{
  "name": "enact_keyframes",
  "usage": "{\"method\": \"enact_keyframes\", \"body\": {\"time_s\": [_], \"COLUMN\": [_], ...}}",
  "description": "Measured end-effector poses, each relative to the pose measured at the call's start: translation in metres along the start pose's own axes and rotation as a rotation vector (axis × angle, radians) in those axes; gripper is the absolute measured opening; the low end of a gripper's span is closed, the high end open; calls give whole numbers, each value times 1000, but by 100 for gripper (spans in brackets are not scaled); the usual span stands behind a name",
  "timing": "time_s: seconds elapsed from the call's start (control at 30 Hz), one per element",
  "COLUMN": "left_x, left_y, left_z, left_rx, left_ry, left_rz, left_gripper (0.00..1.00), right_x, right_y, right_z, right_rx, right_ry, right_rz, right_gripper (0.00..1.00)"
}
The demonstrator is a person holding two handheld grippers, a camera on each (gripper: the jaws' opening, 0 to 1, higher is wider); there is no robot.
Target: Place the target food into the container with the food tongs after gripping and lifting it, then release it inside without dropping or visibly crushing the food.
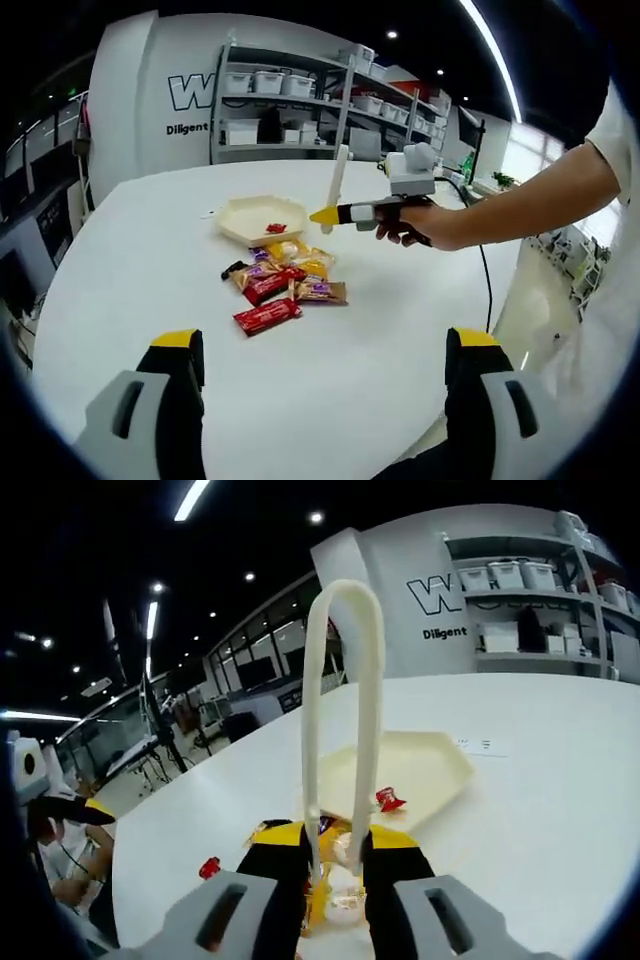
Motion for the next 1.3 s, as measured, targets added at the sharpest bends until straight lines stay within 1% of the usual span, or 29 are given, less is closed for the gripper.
{"method": "enact_keyframes", "body": {"time_s": [0.17, 0.27, 0.43, 0.6, 0.63, 0.7, 0.77, 0.83, 0.9, 0.93, 1.07, 1.13, 1.2, 1.27, 1.3], "left_x": [-2, -2, -5, -6, -6, -6, -7, -7, -7, -6, -6, -7, -8, -9, -9], "left_y": [4, 7, 10, 14, 15, 17, 19, 20, 22, 23, 26, 27, 28, 29, 29], "left_z": [3, 4, 3, 1, 0, -1, -2, -3, -4, -5, -8, -8, -8, -9, -9], "left_rx": [-8, -11, -10, -8, -6, 0, 2, 4, 8, 9, 13, 14, 15, 18, 17], "left_ry": [-4, -15, -11, -14, -14, -9, 0, -3, -7, -7, -1, -5, -7, -6, -5], "left_rz": [-1, 5, 7, 9, 10, 11, 13, 13, 12, 14, 14, 11, 8, 7, 4], "left_gripper": [99, 99, 99, 99, 99, 99, 99, 99, 99, 99, 99, 99, 99, 99, 99], "right_x": [-14, -19, -29, -41, -43, -47, -48, -48, -49, -49, -51, -55, -57, -60, -60], "right_y": [5, 6, 5, 1, 0, -5, -8, -10, -11, -13, -15, -16, -15, -16, -16], "right_z": [-20, -28, -43, -56, -57, -58, -62, -64, -65, -64, -62, -62, -60, -60, -60], "right_rx": [24, 42, 67, 89, 92, 92, 105, 104, 112, 110, 102, 104, 93, 100, 98], "right_ry": [-3, -5, 17, 60, 65, 105, 98, 136, 131, 156, 202, 198, 248, 250, 272], "right_rz": [-17, -28, -52, -94, -99, -115, -119, -123, -121, -123, -123, -128, -133, -138, -142], "right_gripper": [15, 15, 15, 15, 15, 15, 15, 16, 16, 16, 16, 17, 17, 17, 18]}}
Point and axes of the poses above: the point that each gripper's makers call its tool centre point, and the gripper's own axes: y roughly backward along the fingers, z roughly to its right, x roughly out of its top, the point moved 4 cm from there along y, roughly backward along the fingers, and after that the axes turned 15 degrees about x, right-handed, at the moved point
